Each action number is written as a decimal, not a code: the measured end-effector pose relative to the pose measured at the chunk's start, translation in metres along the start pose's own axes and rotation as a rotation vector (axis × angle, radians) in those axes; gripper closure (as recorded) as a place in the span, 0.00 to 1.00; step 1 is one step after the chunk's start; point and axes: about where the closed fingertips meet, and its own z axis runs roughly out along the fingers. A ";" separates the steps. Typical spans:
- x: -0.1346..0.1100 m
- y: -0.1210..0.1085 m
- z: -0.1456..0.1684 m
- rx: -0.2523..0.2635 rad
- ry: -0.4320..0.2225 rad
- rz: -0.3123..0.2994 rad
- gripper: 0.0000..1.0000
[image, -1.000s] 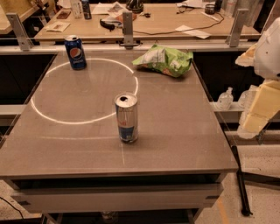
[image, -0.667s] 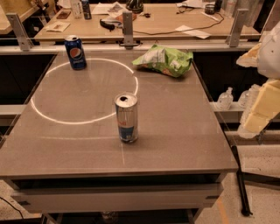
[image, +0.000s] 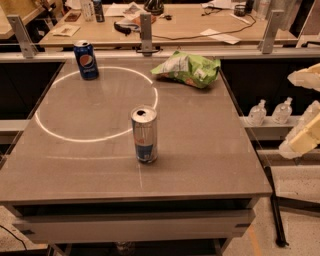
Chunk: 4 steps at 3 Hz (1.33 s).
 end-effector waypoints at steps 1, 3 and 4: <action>-0.017 0.014 0.006 -0.027 -0.183 0.058 0.00; -0.083 0.058 0.032 -0.080 -0.418 0.050 0.00; -0.085 0.060 0.035 -0.084 -0.419 0.049 0.00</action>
Offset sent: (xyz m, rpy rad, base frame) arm -0.0190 0.1097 0.0259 0.5910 -0.1072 0.0715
